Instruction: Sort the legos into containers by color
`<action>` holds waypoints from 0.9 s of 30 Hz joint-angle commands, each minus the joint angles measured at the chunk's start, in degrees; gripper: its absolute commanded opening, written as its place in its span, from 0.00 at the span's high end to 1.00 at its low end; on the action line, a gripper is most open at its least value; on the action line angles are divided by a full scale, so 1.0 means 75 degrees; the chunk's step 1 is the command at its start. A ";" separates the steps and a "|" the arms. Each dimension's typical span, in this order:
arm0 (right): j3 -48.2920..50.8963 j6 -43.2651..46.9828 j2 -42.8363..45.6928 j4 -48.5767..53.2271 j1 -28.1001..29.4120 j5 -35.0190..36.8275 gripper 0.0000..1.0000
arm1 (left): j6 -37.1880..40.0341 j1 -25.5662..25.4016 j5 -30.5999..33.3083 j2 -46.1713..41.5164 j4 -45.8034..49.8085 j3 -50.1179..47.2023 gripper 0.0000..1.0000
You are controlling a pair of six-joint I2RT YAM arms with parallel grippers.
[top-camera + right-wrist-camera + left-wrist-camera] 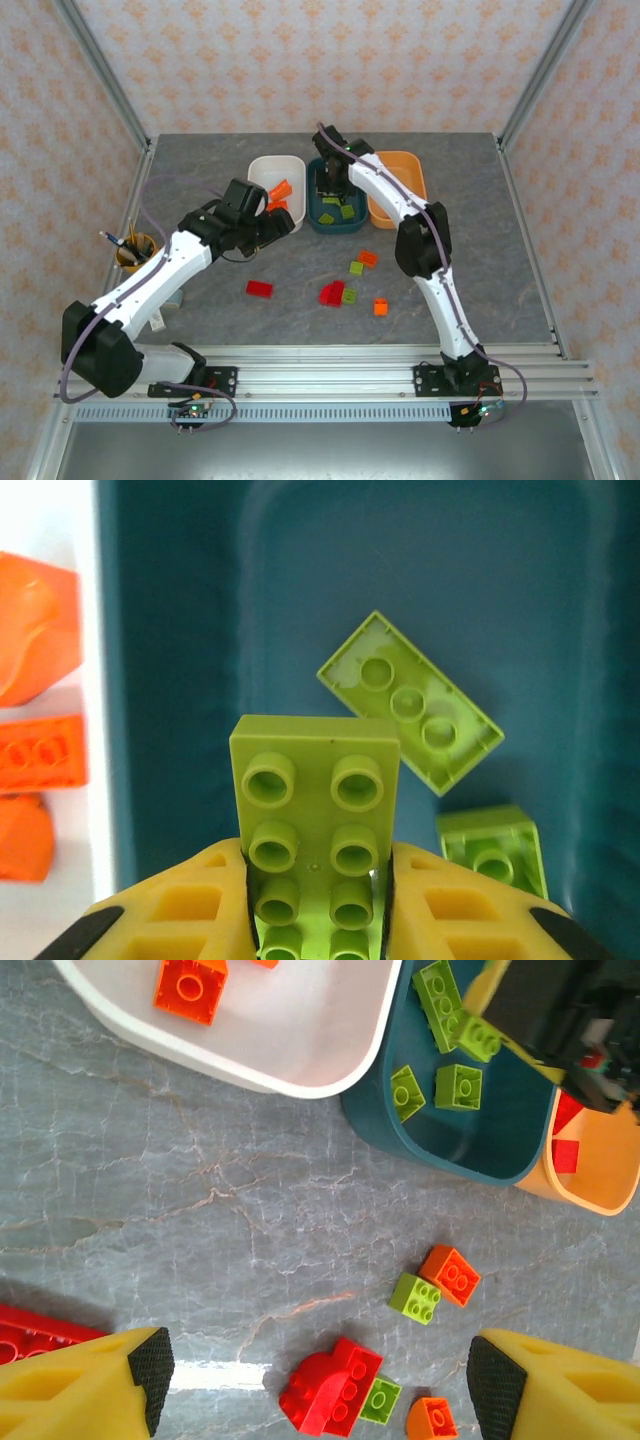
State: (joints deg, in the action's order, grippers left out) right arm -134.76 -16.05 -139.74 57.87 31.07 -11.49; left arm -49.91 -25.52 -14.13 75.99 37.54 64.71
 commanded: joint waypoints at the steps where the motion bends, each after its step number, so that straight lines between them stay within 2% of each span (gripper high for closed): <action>1: -0.0634 0.0390 -0.0383 -0.0057 -0.0067 -0.0576 0.69 | 0.0185 -0.0038 0.0279 0.0149 -0.0154 0.0334 0.20; 6: -0.0886 0.0377 -0.0834 -0.0221 -0.0143 -0.0867 0.66 | 0.0264 -0.0037 0.0322 0.0310 -0.0020 0.0501 0.20; 12: -0.0916 0.0267 -0.0851 -0.0207 -0.0152 -0.1033 0.43 | 0.0291 -0.0040 0.0361 0.0253 0.0114 0.0446 0.20; 15: -0.1069 0.0292 -0.0612 -0.0126 -0.0158 -0.0962 0.37 | 0.0315 -0.0041 0.0393 0.0229 0.0225 0.0485 0.20; 22: -0.0719 0.0370 0.0777 -0.0048 -0.0158 -0.0514 0.37 | 0.0327 -0.0043 0.0589 0.0018 0.0606 0.0523 0.20; 25: 0.0344 0.0377 0.1877 -0.0385 -0.0135 -0.0183 0.38 | 0.0361 -0.0043 0.0493 -0.0006 0.0723 0.0549 0.20; 27: 0.1524 0.0321 0.2886 -0.0867 -0.0123 0.0049 0.39 | 0.0384 -0.0040 0.0350 0.0044 0.0792 0.0583 0.20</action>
State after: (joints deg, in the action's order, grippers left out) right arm -130.19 -14.04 -129.71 54.59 30.06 -15.31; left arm -48.29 -25.52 -11.77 77.41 40.84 66.94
